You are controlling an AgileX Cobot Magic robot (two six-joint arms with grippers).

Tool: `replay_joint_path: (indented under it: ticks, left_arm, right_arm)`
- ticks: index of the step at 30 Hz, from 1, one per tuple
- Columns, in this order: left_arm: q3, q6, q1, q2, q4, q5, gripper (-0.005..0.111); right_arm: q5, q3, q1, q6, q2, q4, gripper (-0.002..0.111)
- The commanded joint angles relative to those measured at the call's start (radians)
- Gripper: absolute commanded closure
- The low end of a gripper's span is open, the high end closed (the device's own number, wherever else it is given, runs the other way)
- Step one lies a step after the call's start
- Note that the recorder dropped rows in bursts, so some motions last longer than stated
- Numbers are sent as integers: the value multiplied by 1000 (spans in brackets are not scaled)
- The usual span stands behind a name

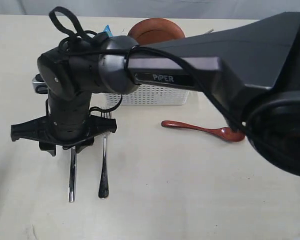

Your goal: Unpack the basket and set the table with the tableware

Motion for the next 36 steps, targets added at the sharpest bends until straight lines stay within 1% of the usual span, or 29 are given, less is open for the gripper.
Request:
replay_joint_path:
  ticks: [1, 5, 9, 11, 22, 24, 25, 27, 30, 36]
  left_arm:
    - [4, 6, 1, -3, 3, -2, 107]
    - [4, 6, 1, -3, 3, -2, 107]
    - [4, 6, 1, -3, 3, -2, 107]
    - [4, 6, 1, -3, 3, -2, 107]
    - [4, 6, 1, -3, 3, -2, 107]
    - [4, 6, 1, -3, 3, -2, 107]
    - [4, 6, 1, -3, 3, -2, 107]
    - [4, 6, 1, -3, 3, -2, 107]
    - [4, 6, 1, -3, 3, -2, 107]
    - [4, 6, 1, -3, 3, -2, 107]
  right_arm:
    - [59, -88, 23, -17, 50, -23, 64]
    - [95, -119, 11, -17, 79, -35, 66]
    - [125, -119, -6, -17, 79, -54, 66]
    - [129, -119, -6, -13, 79, -86, 66]
    - [104, -119, -2, -10, 130, -58, 67]
    - [111, -119, -2, -10, 132, -63, 72]
    - [113, -119, -2, -17, 132, -64, 76]
    - [118, -119, -2, -27, 132, -66, 86]
    - [118, -119, -2, -34, 139, -66, 107]
    - [115, -119, -2, 49, 141, -88, 109]
